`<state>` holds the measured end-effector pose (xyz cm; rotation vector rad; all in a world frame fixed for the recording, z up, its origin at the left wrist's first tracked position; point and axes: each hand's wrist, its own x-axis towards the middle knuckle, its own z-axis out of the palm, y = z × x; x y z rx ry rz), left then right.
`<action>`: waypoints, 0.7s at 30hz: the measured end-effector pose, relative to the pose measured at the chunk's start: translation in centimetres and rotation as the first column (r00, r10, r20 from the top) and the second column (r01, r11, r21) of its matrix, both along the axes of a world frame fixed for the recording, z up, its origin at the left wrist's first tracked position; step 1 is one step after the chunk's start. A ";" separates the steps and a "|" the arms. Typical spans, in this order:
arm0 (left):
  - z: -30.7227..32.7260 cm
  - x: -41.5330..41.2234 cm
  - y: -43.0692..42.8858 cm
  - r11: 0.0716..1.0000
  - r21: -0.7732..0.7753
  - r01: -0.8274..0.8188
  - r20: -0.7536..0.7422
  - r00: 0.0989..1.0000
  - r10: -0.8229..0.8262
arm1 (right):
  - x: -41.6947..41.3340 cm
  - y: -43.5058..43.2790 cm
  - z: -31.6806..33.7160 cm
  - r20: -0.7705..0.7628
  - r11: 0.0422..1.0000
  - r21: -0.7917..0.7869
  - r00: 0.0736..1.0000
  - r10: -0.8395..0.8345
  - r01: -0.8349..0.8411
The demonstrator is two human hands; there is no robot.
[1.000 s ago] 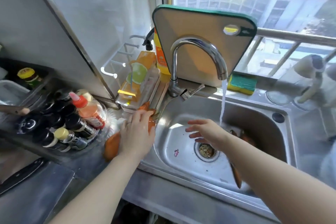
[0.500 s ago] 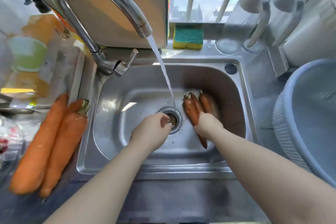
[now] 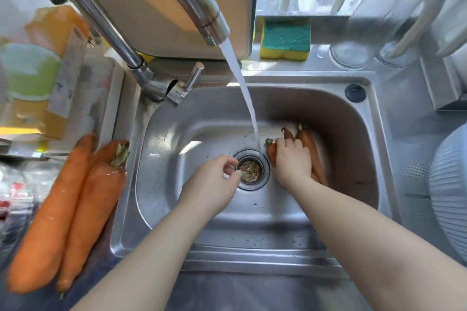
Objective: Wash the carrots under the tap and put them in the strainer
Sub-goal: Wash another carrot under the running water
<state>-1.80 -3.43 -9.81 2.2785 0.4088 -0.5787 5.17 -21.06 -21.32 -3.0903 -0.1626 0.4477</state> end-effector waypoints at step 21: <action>2.4 3.3 -3.8 0.462 -0.767 -0.445 -0.287 0.882 0.374 | -1.7 -0.4 16.7 -0.608 0.245 0.786 0.782 0.137 0.568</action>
